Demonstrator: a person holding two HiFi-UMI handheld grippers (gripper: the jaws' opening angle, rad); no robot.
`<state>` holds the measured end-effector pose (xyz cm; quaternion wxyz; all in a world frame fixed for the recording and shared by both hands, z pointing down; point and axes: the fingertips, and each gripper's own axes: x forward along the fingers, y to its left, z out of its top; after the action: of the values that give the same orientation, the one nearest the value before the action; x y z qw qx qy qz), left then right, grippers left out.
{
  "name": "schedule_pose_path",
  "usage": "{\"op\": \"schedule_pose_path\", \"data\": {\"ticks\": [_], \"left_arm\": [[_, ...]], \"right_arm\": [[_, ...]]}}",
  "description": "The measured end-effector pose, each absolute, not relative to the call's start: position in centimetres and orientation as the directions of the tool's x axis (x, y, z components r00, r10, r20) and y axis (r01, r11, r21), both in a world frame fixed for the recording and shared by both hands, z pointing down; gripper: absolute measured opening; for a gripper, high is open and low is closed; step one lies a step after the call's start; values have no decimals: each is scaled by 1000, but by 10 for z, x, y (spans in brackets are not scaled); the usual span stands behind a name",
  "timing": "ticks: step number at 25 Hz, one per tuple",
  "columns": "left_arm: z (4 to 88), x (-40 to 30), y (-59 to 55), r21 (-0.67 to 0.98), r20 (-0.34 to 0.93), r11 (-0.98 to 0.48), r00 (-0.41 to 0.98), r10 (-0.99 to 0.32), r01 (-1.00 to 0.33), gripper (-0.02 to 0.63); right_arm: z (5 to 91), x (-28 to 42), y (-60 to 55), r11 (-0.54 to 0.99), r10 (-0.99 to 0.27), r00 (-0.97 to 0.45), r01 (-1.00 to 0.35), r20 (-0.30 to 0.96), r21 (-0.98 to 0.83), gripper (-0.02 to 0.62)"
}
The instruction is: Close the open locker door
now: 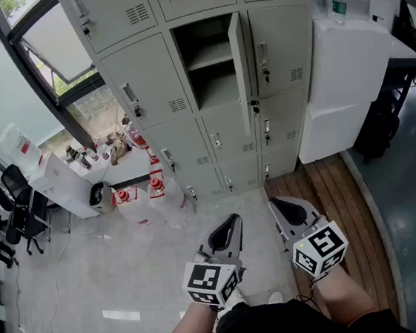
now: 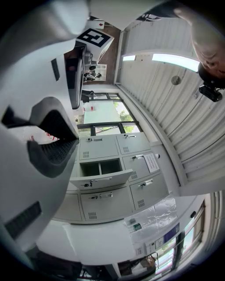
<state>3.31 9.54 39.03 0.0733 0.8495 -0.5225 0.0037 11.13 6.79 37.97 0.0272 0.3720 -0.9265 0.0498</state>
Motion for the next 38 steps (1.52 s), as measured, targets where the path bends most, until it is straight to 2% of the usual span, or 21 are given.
{"op": "schedule_pose_path", "data": {"ticks": [21,38], "left_arm": [[395,2,80,107,98,-456,466,-879,-884,21],[401,-63,46,126,87,-484,496,-864,-866,21]], "right_arm": [[382,78,52,726,-678,-731,-683,78,-87,53],[391,15,22,699,-704,-704,-710,96,-88,52]]}}
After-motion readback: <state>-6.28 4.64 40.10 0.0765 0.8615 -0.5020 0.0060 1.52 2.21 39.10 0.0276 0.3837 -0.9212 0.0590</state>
